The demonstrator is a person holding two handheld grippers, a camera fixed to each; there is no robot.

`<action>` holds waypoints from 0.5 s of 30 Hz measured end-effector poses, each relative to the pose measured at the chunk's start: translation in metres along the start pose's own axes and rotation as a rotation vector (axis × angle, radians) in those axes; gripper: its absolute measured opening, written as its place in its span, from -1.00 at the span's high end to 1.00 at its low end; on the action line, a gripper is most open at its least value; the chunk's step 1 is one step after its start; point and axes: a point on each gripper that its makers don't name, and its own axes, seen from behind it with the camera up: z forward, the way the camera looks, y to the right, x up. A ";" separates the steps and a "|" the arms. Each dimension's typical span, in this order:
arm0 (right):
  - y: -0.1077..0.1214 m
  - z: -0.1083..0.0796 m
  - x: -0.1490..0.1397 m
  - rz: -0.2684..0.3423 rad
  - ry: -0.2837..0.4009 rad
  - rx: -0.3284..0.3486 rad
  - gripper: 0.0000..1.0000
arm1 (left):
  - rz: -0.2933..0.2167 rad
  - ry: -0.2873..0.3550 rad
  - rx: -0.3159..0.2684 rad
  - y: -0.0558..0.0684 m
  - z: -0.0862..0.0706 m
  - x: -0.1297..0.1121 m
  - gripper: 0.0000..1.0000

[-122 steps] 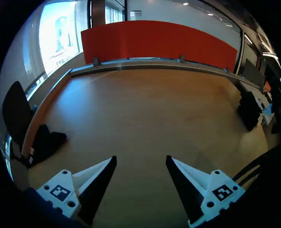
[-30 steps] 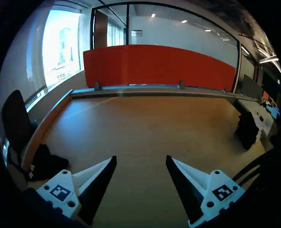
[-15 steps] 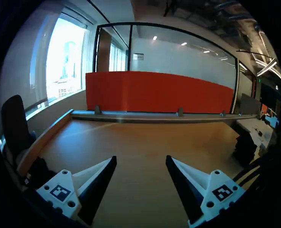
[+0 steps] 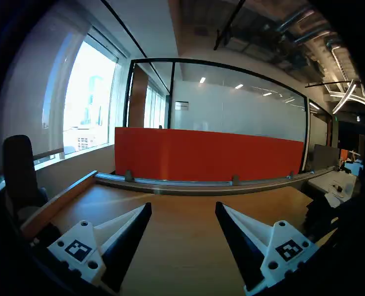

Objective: Fold towel

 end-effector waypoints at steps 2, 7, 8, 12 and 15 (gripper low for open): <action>-0.010 0.000 0.005 0.000 0.006 0.012 -0.84 | 0.001 0.005 0.001 -0.002 0.001 0.002 -0.91; -0.038 0.002 0.018 0.001 0.025 0.032 -0.84 | 0.004 0.014 0.004 -0.005 0.001 0.006 -0.92; -0.044 0.002 0.021 0.002 0.029 0.036 -0.84 | 0.003 0.015 0.004 -0.005 0.002 0.006 -0.92; -0.069 0.006 0.029 -0.006 0.044 0.051 -0.84 | -0.002 0.010 -0.001 -0.006 0.003 0.007 -0.92; -0.090 0.007 0.034 -0.014 0.053 0.067 -0.84 | 0.004 0.022 -0.004 -0.007 0.002 0.010 -0.91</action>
